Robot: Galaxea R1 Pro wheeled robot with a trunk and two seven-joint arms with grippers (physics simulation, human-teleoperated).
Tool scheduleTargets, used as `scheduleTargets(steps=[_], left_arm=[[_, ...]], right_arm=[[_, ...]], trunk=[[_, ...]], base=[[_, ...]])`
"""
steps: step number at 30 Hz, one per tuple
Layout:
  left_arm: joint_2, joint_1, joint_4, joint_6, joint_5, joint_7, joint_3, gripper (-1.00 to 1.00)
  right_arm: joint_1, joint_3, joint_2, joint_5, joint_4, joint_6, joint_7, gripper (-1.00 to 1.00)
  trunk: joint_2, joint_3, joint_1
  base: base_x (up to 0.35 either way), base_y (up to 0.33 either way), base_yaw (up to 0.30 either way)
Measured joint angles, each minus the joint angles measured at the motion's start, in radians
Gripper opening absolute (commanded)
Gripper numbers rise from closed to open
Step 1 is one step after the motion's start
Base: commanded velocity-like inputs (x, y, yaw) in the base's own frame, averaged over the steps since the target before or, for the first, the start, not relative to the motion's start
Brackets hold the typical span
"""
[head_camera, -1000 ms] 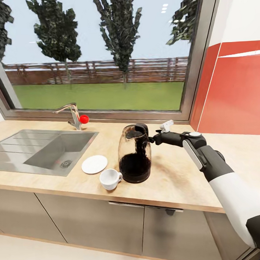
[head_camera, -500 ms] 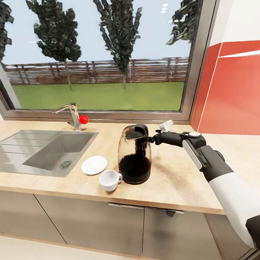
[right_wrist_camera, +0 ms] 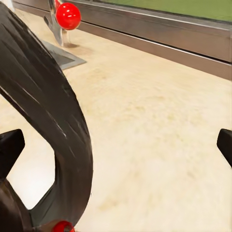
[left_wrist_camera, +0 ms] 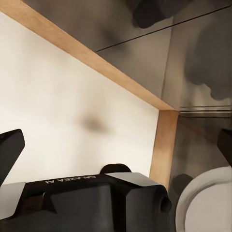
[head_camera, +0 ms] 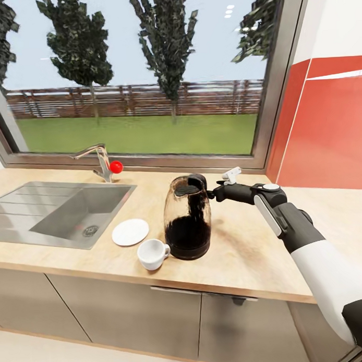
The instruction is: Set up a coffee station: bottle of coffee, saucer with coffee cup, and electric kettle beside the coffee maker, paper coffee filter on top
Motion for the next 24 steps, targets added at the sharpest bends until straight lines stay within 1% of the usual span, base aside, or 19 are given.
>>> scheduleTargets(steps=[24], left_arm=[[0.0, 0.0, 0.0, 0.0, 0.0, 0.0, 0.0, 1.0]], right_arm=[[0.0, 0.001, 0.001, 0.001, 0.0, 0.0, -0.001, 1.0]], trunk=[[0.0, 0.0, 0.0]], base=[[0.008, 0.001, 0.0]])
